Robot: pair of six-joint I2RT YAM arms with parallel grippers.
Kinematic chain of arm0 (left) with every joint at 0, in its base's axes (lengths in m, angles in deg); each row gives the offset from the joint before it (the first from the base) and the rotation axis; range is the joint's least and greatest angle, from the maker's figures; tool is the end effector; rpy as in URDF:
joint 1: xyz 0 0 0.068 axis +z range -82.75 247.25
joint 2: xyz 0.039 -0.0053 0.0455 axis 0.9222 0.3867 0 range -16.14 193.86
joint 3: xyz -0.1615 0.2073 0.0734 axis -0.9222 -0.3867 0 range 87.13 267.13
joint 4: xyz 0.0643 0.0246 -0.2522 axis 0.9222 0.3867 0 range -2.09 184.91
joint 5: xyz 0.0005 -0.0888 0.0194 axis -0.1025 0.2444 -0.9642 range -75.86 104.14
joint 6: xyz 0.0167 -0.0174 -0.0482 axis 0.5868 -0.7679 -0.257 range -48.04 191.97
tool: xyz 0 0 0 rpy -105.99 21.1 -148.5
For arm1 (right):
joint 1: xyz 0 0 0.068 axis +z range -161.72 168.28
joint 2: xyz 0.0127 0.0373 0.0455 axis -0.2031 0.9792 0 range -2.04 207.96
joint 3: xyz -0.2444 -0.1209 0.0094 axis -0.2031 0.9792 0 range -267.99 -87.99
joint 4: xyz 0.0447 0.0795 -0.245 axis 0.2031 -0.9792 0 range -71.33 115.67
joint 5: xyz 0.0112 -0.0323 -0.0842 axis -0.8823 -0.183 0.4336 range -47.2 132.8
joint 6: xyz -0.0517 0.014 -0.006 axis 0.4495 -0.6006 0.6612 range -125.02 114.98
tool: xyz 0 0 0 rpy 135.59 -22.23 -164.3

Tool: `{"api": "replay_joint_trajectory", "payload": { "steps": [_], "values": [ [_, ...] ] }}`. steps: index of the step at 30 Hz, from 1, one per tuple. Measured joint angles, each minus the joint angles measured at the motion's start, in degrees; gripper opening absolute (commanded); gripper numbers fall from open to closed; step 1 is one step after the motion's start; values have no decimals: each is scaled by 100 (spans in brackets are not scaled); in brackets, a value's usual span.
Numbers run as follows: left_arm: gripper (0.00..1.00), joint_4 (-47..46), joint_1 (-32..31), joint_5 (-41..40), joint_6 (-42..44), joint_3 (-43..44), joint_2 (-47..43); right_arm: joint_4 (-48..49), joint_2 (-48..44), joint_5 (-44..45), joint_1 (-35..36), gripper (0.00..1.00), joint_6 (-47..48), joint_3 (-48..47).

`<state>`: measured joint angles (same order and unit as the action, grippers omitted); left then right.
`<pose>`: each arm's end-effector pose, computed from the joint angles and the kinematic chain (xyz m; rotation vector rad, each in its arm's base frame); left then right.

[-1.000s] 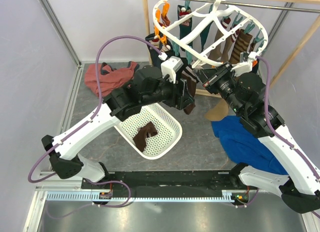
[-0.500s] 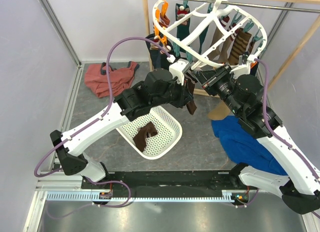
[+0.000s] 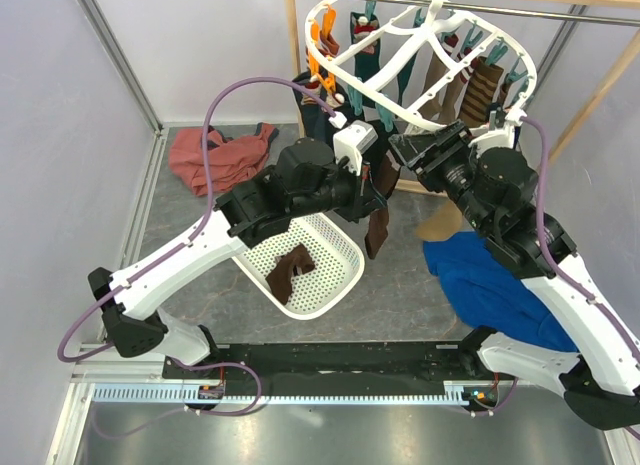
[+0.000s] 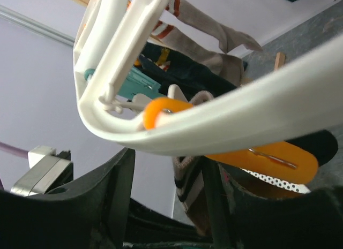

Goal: Remove the socks clipped to the hanger

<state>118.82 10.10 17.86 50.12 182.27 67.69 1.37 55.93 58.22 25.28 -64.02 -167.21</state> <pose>0.1734 -0.2727 0.4461 0.6631 1.9298 -0.9664 0.1611 0.1097 0.4764 0.5442 1.6441 1.0546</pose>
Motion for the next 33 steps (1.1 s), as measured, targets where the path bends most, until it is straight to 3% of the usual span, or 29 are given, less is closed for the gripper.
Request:
{"api": "replay_joint_trajectory", "payload": {
  "steps": [9,22,33],
  "values": [
    [2,-107,0,337,0,0,-192,-697,468,522,0,63,409,-1143],
    [2,-105,0,442,0,-2,-245,-1644,883,918,31,62,901,-1884],
    [2,-107,0,446,0,-7,-323,-1685,916,1128,76,49,1244,-2017]
  ]
}}
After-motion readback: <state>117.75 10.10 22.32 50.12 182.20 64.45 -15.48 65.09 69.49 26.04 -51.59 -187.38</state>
